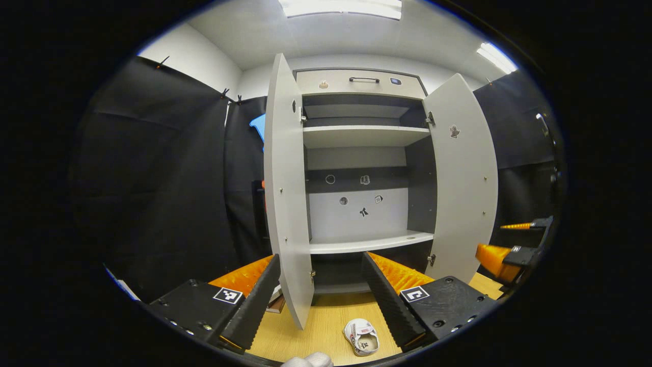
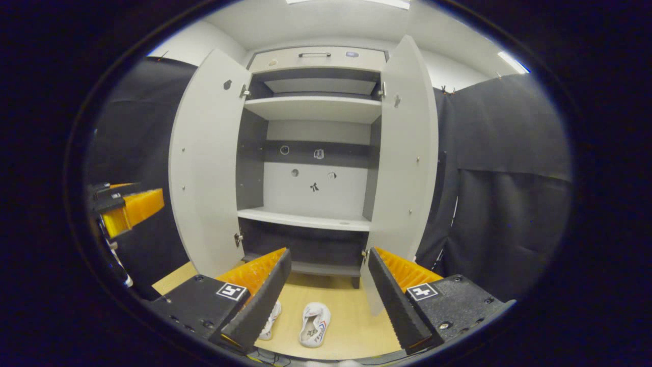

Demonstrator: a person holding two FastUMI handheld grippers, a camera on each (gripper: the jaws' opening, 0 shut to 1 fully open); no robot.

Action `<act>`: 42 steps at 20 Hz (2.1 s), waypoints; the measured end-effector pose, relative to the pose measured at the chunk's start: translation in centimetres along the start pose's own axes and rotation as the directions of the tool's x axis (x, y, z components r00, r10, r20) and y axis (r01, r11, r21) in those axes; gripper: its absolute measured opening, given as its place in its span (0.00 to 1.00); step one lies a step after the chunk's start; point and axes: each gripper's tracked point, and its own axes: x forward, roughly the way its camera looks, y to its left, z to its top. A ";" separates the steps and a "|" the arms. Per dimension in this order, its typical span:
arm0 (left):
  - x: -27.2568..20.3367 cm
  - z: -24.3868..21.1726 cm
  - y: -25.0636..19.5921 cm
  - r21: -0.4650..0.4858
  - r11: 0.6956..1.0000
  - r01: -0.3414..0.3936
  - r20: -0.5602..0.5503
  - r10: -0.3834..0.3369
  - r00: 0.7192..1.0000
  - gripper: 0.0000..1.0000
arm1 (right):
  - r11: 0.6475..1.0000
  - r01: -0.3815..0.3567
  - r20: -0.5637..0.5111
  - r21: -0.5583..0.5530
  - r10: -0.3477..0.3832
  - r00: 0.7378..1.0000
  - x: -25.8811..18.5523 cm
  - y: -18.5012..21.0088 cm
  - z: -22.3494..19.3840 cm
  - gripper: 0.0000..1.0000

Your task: Grab one shoe with the right hand and put it into the shoe cabinet, grab the other shoe with the left hand and put it into the shoe cabinet; then close the right door with the right hand and the left door with the left hand.

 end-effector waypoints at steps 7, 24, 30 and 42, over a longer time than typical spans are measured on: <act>-0.1 -1.9 0.7 0.025 1.000 -0.013 -0.042 0.014 0.999 0.96 | 0.998 -0.057 -0.413 -0.025 0.042 0.910 1.1 1.9 -17.1 0.98; 0.8 -2.8 1.9 0.056 0.993 -0.104 -0.086 0.109 0.990 1.00 | 0.992 -0.032 -0.600 0.122 0.099 0.794 16.7 7.8 -34.2 0.80; 1.0 -3.0 2.3 0.043 0.991 -0.125 -0.110 0.129 0.986 0.96 | 0.985 -0.011 -0.589 0.172 0.112 0.800 20.0 7.3 -35.0 0.46; 1.9 -2.3 0.4 0.032 0.996 -0.082 -0.096 0.084 0.992 0.96 | 0.984 -0.101 -0.551 0.147 0.167 0.818 18.4 4.8 -27.5 0.05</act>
